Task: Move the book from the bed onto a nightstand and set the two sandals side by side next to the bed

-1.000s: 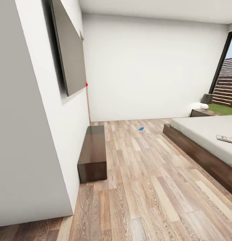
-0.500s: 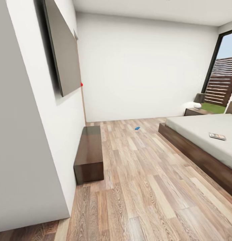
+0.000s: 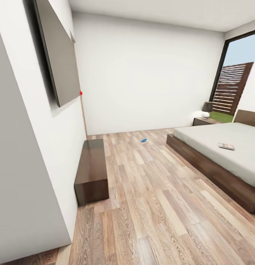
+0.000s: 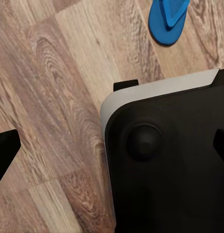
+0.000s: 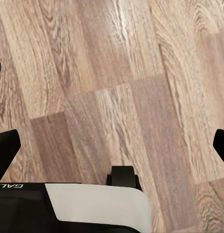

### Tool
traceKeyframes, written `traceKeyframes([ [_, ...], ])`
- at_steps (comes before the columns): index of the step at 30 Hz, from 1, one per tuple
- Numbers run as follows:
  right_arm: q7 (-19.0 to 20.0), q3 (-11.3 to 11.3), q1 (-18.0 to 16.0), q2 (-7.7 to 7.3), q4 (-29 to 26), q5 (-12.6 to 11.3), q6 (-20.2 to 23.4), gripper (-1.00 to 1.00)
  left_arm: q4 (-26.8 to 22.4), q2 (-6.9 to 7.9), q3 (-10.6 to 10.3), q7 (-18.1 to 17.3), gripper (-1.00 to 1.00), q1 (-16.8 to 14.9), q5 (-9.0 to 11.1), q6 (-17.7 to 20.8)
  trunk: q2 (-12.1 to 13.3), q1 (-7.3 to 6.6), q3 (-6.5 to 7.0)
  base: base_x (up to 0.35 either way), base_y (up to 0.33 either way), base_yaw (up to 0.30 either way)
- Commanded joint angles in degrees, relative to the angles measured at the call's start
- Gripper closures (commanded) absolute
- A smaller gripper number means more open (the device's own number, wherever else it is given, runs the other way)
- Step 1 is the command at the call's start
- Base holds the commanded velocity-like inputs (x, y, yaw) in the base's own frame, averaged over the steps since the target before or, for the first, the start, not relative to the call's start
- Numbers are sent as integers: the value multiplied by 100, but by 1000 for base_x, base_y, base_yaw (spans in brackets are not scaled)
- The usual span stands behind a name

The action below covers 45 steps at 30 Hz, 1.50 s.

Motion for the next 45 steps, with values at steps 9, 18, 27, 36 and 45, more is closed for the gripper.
traceKeyframes([
  [9, 4, -1, -7, -1, 5, 2, -19, -100, 3, 0, -46, 35, -100, -4, -7, -17, -3, 0, -6, 0, 18, -30],
  [18, 4, -1, -8, -1, 5, 2, -19, -100, 3, 0, -46, 35, -100, -4, -7, -15, -3, 0, -6, 0, 34, -9],
  [27, 4, -1, -5, -1, 5, 2, -19, -100, 3, 0, -46, 35, -100, -4, -7, -15, -3, 0, -2, 0, 71, -104],
  [36, 4, -1, -4, -1, 5, 2, -19, -100, 3, 0, -46, 35, -100, -4, -7, -16, -3, 0, 9, 0, 17, -190],
  [45, 4, -1, -5, -1, 5, 2, -19, -100, 3, 0, -46, 35, -100, -1, -7, -19, -3, 0, 13, 0, 4, -62],
])
